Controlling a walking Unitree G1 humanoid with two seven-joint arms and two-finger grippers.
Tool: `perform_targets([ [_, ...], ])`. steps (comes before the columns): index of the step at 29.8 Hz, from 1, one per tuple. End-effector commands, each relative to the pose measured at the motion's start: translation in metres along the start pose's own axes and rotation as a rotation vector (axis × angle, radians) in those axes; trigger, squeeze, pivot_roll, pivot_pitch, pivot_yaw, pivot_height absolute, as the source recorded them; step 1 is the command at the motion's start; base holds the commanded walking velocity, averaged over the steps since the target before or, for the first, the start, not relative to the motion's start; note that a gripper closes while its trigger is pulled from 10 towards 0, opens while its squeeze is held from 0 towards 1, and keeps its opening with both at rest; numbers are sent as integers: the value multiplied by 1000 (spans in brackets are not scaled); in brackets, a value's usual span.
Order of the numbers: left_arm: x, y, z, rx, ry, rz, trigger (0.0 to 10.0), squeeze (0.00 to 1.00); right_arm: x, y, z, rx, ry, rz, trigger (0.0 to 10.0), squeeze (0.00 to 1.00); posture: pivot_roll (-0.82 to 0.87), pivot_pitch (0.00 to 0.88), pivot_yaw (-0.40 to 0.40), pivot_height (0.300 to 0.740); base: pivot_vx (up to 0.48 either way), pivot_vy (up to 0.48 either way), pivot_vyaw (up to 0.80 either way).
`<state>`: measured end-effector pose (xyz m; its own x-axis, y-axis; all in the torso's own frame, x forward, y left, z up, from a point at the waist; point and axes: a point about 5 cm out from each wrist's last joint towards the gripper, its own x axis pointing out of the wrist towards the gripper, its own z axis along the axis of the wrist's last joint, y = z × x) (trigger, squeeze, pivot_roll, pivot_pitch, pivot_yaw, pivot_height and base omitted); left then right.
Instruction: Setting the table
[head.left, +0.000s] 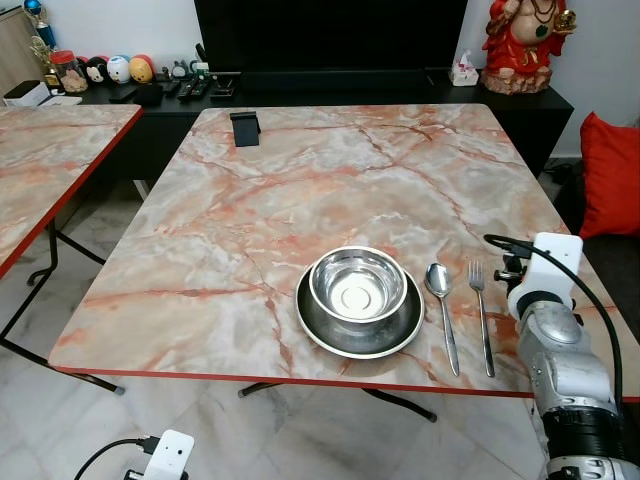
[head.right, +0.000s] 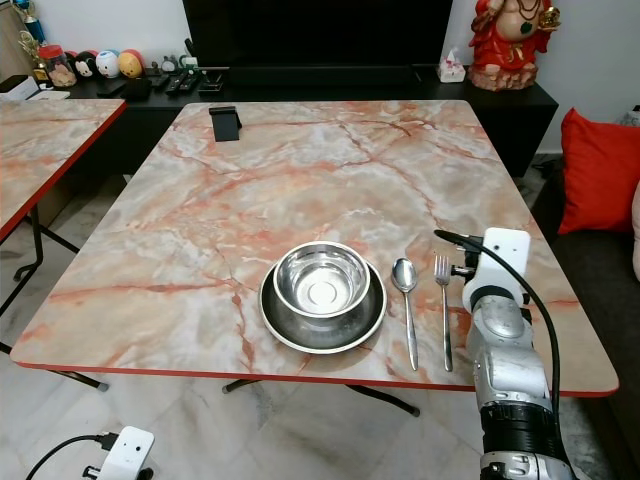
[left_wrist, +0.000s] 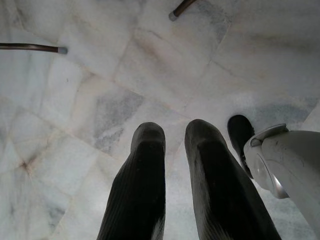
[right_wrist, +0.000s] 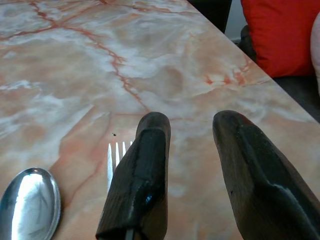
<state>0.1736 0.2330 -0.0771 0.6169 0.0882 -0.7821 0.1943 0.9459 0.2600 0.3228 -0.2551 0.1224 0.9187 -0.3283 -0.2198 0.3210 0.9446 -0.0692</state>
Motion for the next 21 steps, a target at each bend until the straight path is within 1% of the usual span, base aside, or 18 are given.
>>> perform_targets([
  [1, -1, 3, -4, -8, 15, 3, 10000, 0, 1, 3, 6, 5, -11, 9, 10000, 0, -23, 0, 37, 740, 0, 0, 0],
  [3, -1, 3, -4, -9, 16, 2, 10000, 0, 3, -1, -3, -23, 39, -7, 10000, 0, -23, 0, 37, 740, 0, 0, 0],
  [4, -1, 3, -4, -11, 16, 1, 10000, 0, 4, -5, -9, -42, 82, -9, 10000, 0, -22, 0, 38, 740, 0, 0, 0],
  [10, -1, 3, -4, -15, 17, -3, 10000, 0, 6, -12, -21, -114, 184, 20, 10000, 0, -24, 0, 38, 740, 0, 0, 0],
  [13, -1, 2, -4, -15, 17, -3, 10000, 0, 7, -13, -22, -128, 196, 22, 10000, 0, -23, 0, 38, 740, 0, 0, 0],
  [17, -1, 3, -4, -16, 16, -4, 10000, 0, 10, -13, -24, -152, 248, 60, 10000, 0, -22, 0, 38, 740, 0, 0, 0],
  [21, -1, 2, -4, -18, 17, -5, 10000, 0, 11, -14, -24, -164, 253, 64, 10000, 0, -22, 0, 38, 740, 0, 0, 0],
])
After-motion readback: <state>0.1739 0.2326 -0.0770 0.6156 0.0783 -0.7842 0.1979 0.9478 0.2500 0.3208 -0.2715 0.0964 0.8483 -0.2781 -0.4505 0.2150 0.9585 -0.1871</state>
